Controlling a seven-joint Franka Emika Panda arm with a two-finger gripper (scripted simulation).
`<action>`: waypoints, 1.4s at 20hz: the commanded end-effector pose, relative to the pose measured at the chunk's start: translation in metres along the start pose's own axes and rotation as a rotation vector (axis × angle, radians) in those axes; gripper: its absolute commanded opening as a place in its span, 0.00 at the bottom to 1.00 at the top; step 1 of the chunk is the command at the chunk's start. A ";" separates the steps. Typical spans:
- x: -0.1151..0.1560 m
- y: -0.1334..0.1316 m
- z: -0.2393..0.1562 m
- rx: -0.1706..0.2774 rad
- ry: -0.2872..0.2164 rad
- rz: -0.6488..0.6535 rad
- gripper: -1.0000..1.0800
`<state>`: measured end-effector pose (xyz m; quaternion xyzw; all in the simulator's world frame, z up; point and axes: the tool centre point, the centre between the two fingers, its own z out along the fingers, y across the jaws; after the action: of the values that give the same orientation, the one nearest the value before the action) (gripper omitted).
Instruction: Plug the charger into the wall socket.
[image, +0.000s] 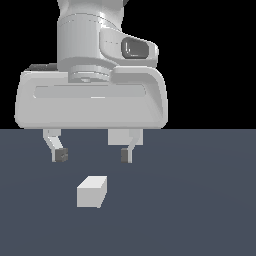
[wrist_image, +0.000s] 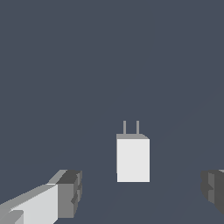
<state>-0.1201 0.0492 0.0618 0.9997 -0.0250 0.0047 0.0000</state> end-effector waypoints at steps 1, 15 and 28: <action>-0.001 -0.001 0.001 0.000 0.001 0.001 0.96; 0.000 0.000 0.021 0.000 0.001 0.001 0.96; 0.001 0.000 0.050 0.000 0.001 0.001 0.00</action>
<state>-0.1194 0.0489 0.0120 0.9997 -0.0253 0.0047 0.0001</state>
